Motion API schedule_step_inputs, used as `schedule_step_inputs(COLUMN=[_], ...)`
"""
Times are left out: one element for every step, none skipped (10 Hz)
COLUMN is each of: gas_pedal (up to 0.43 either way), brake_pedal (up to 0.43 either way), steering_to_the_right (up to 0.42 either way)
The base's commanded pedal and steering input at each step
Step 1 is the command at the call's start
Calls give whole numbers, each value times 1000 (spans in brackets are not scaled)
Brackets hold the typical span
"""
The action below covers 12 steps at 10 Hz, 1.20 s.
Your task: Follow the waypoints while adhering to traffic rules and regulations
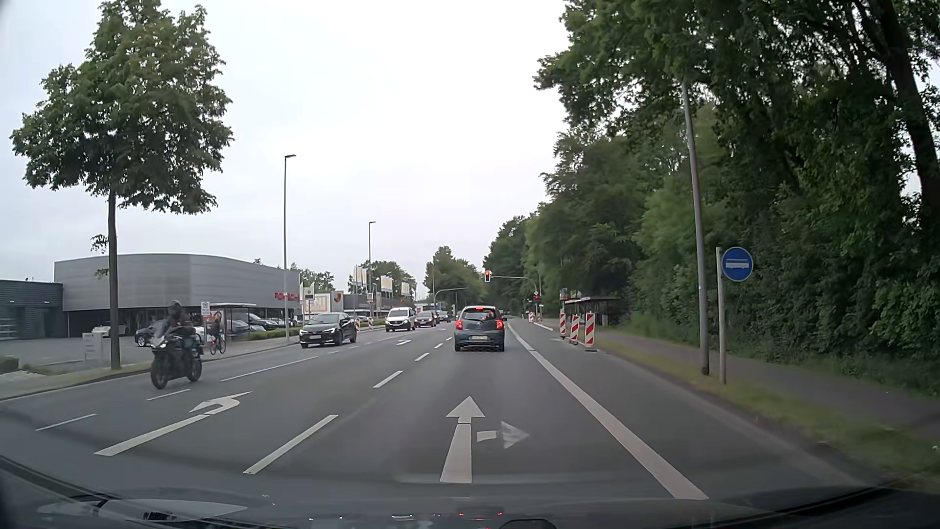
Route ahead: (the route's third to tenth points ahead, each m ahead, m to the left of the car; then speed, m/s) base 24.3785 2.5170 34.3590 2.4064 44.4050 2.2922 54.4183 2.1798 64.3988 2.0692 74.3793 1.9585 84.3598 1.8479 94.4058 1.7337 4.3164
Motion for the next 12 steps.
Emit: schedule_step_inputs(gas_pedal=[59, 59, 59, 59, 59, 59, 59, 67, 67, 67, 67, 67], brake_pedal=[0, 0, 0, 0, 0, 0, 0, 0, 0, 0, 0, 0], steering_to_the_right=[-12, -12, -12, -12, -12, -11, -11, -11, -11, -6, -5, -3])
